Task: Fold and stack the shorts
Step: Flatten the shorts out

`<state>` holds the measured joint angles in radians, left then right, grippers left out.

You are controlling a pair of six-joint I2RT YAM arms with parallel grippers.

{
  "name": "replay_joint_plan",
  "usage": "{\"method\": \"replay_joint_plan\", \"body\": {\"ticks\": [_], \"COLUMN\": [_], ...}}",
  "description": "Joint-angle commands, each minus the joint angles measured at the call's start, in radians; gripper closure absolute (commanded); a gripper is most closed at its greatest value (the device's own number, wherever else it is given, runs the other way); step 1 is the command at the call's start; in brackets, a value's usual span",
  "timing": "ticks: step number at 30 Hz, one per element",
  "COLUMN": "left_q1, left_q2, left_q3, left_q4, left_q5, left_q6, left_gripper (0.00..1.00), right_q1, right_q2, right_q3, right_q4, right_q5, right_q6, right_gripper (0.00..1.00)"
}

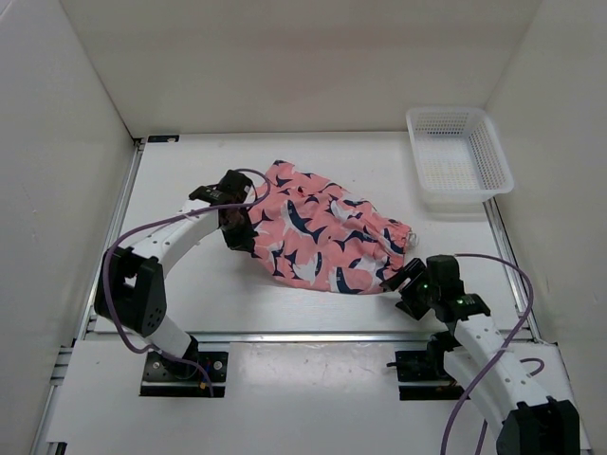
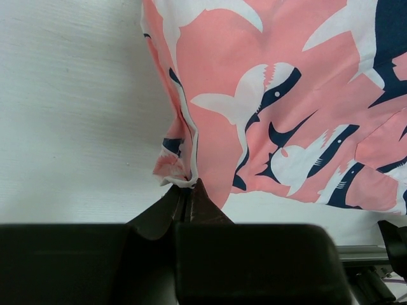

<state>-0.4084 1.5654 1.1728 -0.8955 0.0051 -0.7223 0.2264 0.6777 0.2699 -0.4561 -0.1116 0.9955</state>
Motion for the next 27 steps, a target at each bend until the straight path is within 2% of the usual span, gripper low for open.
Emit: {"method": "replay_joint_plan", "body": {"ticks": [1, 7, 15, 19, 20, 23, 26, 27], "left_q1": [-0.006, -0.006, 0.003, 0.025, 0.037, 0.063, 0.088, 0.088], "left_q2": [-0.022, -0.002, 0.007, -0.004, -0.013, -0.033, -0.042, -0.051], "left_q3": [0.031, 0.063, 0.082, 0.082, 0.071, 0.071, 0.102, 0.117], "left_q4": [0.012, 0.001, -0.028, -0.028, -0.028, -0.037, -0.069, -0.08], "left_q5": [0.0, -0.001, -0.019, -0.028, -0.028, -0.028, -0.028, -0.028], "left_q6": [0.007, 0.007, 0.017, 0.027, 0.027, 0.037, 0.046, 0.055], "left_gripper": [0.9, 0.9, 0.9, 0.9, 0.9, 0.9, 0.9, 0.9], "right_q1": [-0.009, -0.009, 0.001, 0.011, 0.024, 0.024, 0.024, 0.024], "right_q2": [-0.004, 0.157, 0.364, 0.456, 0.486, 0.497, 0.462, 0.447], "right_q3": [-0.028, 0.014, 0.074, 0.13, 0.143, 0.178, 0.238, 0.264], "right_q4": [0.069, 0.105, 0.24, 0.261, 0.261, 0.231, 0.157, 0.13], "right_q5": [0.045, 0.156, 0.174, 0.194, 0.204, 0.226, 0.266, 0.276], "right_q6": [0.052, 0.052, 0.043, 0.043, 0.043, 0.043, 0.016, 0.003], "right_gripper": [0.22, 0.39, 0.4, 0.58, 0.7, 0.88, 1.0, 1.0]}}
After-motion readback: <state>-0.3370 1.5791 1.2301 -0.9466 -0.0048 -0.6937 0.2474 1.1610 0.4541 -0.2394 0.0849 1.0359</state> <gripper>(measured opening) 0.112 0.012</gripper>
